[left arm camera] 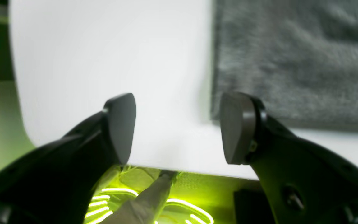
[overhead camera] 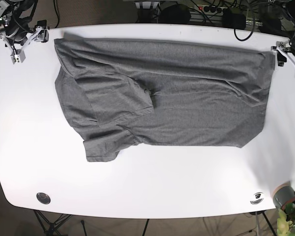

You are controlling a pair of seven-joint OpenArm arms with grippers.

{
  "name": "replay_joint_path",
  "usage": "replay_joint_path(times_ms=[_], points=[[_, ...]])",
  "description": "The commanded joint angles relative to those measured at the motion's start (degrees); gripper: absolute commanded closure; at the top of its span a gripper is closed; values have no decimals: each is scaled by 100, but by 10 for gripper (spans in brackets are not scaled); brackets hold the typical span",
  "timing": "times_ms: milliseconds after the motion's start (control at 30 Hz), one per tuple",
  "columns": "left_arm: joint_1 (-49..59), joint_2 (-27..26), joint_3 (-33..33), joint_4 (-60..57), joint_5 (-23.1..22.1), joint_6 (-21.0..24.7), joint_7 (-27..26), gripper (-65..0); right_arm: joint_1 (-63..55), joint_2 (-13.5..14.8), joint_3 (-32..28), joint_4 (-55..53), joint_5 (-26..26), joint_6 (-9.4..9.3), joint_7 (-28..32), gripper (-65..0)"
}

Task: Fold the T-shirt properly
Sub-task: 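Lay the shirt down, drag it flat, and release both grippers, then move both open grippers along the shirt edge toward the hem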

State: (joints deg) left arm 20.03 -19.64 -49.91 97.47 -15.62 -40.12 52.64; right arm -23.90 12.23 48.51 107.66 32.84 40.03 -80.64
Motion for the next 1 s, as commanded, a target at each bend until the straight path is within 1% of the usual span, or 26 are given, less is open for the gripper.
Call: replay_joint_path(times_ms=[0,100,167,267,400,433,500,567,633,733,800,867,967], points=[[-38,-124,-24,191,-245,12,-91,-396,56,74,24,131,378,-3,64,-488],[-38,-45,11,438,-368,12,-91,-396,109,74,15,140,729,-3,64,-488],[-153,131,239,587,-359,12,-91,-396,214,74,-12,140,843,-3,64,-488],[-346,298,556,736,-166,12,-91,-396,416,56,-354,131,835,-3,64,-488],[-487,474,864,754,221,12,-108,-389,566,-181,-627,140,835,-3,64,-488],[-531,526,934,754,335,12,-108,-376,610,-225,-627,140,835,-3,95,-487],[-557,685,1039,754,538,12,-108,-326,654,-278,-697,105,835,-3,227,-487],[-557,781,1127,736,775,12,-108,-278,645,-278,-935,105,835,-3,341,-484],[-557,773,1198,684,995,12,-117,-250,645,-278,-1119,105,826,-3,438,-461],[-557,773,1277,446,1162,12,-117,-246,663,-278,-1383,34,659,-3,693,-403],[-557,729,1250,306,1162,12,-187,-246,627,-287,-1524,-27,509,-3,816,-376],[-548,614,1242,77,1170,12,-460,-246,601,-287,-1603,-89,237,-3,877,-350],[-531,518,1259,-275,1179,12,-820,-246,504,-278,-1603,-194,-62,-3,912,-330]])
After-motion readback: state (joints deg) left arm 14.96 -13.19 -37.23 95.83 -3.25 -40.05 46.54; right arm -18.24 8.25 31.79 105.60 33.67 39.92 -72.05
